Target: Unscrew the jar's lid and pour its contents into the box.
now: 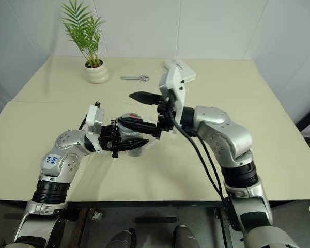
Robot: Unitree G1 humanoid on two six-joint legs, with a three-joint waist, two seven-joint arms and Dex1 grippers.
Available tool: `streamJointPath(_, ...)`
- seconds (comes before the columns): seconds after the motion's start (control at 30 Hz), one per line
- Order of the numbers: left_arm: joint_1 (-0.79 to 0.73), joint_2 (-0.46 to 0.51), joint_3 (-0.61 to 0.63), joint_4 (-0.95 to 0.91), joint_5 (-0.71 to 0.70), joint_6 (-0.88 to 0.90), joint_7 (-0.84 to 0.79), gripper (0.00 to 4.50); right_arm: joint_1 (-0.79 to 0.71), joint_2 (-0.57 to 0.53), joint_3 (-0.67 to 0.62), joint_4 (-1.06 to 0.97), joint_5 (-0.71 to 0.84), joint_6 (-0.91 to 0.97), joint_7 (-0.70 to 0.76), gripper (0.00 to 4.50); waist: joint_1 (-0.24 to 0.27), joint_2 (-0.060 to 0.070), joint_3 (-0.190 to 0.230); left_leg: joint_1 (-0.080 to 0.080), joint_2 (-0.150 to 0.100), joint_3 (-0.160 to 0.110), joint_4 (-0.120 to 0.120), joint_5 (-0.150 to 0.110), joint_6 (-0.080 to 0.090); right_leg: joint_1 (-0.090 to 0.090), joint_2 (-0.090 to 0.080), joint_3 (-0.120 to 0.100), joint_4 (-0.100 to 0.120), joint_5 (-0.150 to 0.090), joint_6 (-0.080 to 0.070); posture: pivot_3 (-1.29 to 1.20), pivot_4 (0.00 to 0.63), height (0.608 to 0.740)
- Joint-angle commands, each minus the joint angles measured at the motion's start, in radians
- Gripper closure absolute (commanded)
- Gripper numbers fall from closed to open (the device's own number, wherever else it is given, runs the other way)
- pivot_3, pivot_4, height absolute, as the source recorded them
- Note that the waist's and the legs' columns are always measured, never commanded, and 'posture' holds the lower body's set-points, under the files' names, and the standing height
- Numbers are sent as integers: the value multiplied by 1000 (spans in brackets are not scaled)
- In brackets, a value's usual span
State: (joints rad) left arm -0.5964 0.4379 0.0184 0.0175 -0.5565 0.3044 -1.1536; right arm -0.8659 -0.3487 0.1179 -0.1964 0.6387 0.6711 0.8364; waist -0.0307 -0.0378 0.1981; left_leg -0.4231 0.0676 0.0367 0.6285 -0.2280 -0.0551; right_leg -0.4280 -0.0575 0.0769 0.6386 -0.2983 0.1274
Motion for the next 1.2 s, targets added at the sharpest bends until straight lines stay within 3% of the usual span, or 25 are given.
streamJointPath(0.03, -6, -7, 6, -26, -11, -18, 0, 2500, -11, 13, 36, -19, -42, -38, 7, 47, 0, 0, 0, 0, 0, 0, 0, 0, 0, 0, 0, 0, 0, 0, 0, 0, 150, 740)
streamJointPath(0.4, -6, -9, 3, -32, -13, -13, 4, 2500, -28, 39, 14, 37, -77, -61, -5, 47, 0, 0, 0, 0, 0, 0, 0, 0, 0, 0, 0, 0, 0, 0, 0, 0, 150, 740)
streamJointPath(1.2, -2, -3, -1, -30, -12, -19, 8, 2500, 33, -107, -81, 60, -8, -36, 66, 47, -1, 0, 0, 0, 0, 0, 0, 0, 0, 0, 0, 0, 0, 0, 0, 0, 150, 740)
